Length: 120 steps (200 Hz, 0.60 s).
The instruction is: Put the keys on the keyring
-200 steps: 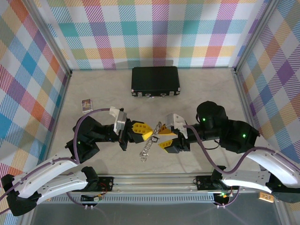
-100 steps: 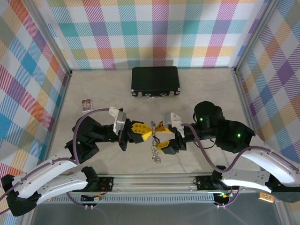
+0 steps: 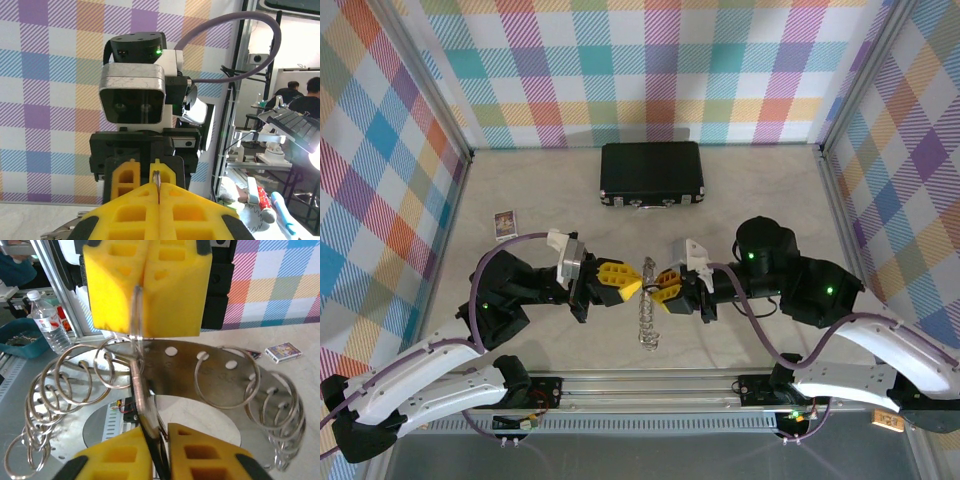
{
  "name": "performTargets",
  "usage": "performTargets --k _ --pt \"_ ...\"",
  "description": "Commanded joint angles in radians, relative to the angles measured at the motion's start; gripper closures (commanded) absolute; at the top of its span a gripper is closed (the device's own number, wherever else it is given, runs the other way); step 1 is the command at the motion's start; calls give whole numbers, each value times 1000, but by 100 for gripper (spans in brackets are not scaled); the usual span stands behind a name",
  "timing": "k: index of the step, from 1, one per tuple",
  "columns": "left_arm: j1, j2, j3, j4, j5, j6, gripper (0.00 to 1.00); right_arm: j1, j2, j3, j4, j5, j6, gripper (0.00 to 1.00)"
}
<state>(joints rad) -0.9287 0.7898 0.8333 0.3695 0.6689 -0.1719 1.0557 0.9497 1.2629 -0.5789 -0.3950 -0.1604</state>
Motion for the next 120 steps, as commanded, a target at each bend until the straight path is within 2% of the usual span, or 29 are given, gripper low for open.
performTargets --k 1,51,120 --pt "-4 -21 -4 50 23 0 100 8 -21 2 1 36 -11 92" --pt "-4 -18 1 28 18 17 100 8 -17 48 -94 113 -49 100" --pt "-4 -2 35 -98 14 67 100 8 13 118 -173 209 -89 100"
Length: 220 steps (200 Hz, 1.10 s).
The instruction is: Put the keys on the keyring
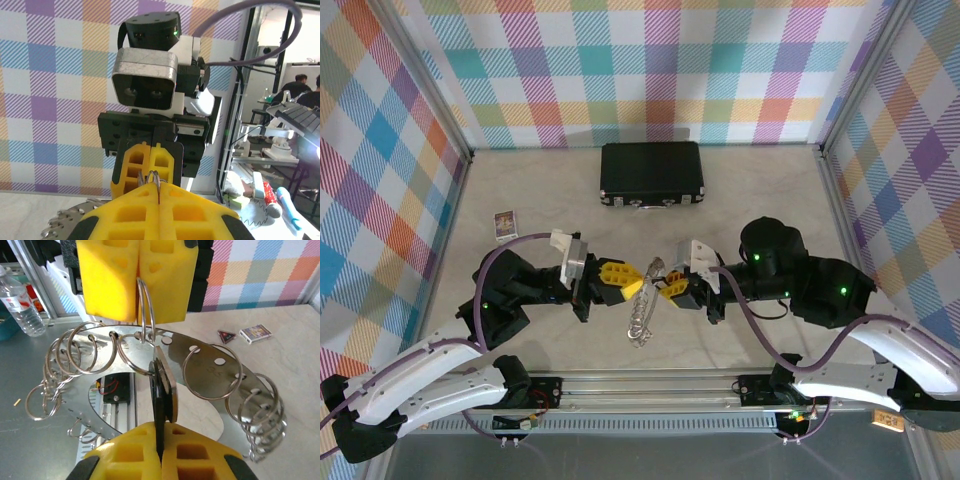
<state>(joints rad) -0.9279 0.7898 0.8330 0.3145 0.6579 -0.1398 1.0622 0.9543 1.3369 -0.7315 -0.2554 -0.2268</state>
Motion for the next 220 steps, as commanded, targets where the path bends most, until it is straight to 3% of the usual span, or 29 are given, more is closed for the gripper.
performTargets --k 1,89,220 --pt "-5 -2 36 -46 25 36 100 1 9 44 -21 71 -23 100" --pt "-5 32 85 -264 -10 121 100 8 32 70 -41 97 -51 100" --pt "-5 42 96 -392 -21 187 100 34 -1 46 -21 114 -84 100"
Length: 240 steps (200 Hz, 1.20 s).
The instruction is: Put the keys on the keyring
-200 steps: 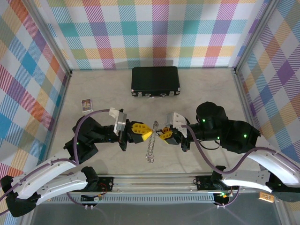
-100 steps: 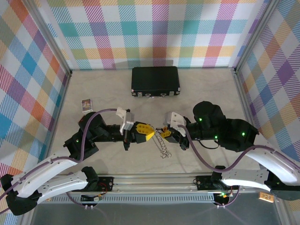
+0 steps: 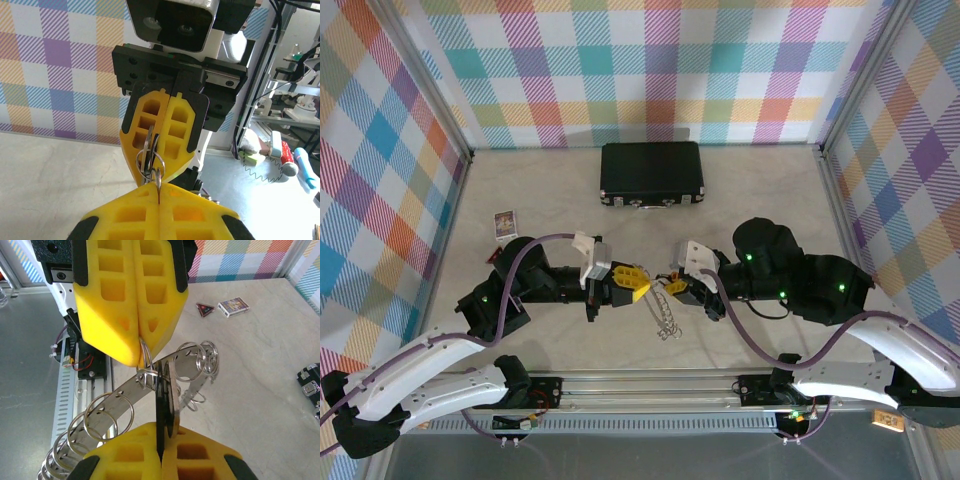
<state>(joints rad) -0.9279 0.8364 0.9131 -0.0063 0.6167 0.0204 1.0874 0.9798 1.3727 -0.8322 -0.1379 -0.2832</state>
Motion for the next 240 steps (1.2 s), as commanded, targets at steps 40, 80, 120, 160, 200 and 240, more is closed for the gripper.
performTargets --k 40,80,120,160,200,240 --pt "-4 -5 31 -134 6 60 100 15 -31 0 80 -9 -42 100" --pt "-5 -15 13 -131 -48 63 100 19 -16 5 75 15 -44 100" --pt "-5 -55 -42 -109 -142 45 60 19 28 41 30 115 -31 100" --pt "-4 -99 -132 -43 -233 -24 29 17 143 92 -41 238 -16 100" --pt "-3 -152 -214 -33 -373 -78 6 -35 279 147 -67 267 21 100" --pt "-3 -175 -238 -128 -567 -87 0 -153 406 180 -24 150 77 100"
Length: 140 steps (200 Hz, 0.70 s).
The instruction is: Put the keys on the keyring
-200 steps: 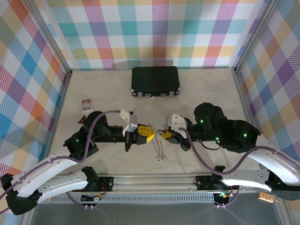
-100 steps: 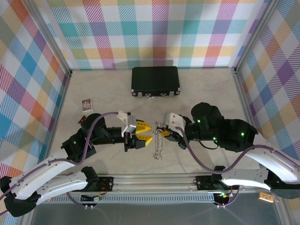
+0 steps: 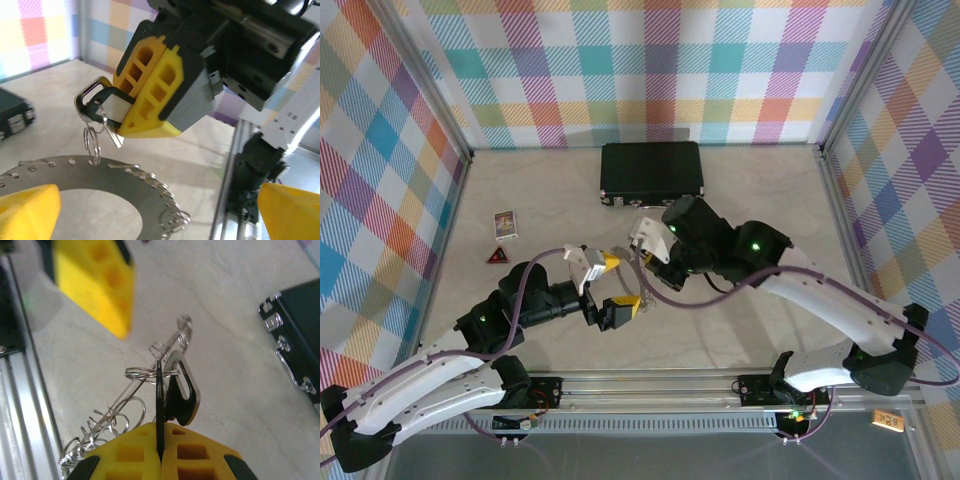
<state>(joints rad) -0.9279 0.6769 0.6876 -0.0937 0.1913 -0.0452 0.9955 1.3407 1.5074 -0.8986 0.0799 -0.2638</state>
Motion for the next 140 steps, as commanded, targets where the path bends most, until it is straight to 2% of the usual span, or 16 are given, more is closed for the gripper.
performTargets --k 1,46,77,140 --pt "-3 -16 -13 -42 -145 -22 0 -64 48 45 46 -72 58 100" --pt "-3 -46 -61 -22 -254 -60 0 -180 194 67 127 -191 107 100" --pt "-3 -50 -77 -29 -270 -64 0 -239 304 122 139 -236 135 100" --pt "-4 -56 -82 -66 -337 -64 0 -259 482 215 177 -268 158 100"
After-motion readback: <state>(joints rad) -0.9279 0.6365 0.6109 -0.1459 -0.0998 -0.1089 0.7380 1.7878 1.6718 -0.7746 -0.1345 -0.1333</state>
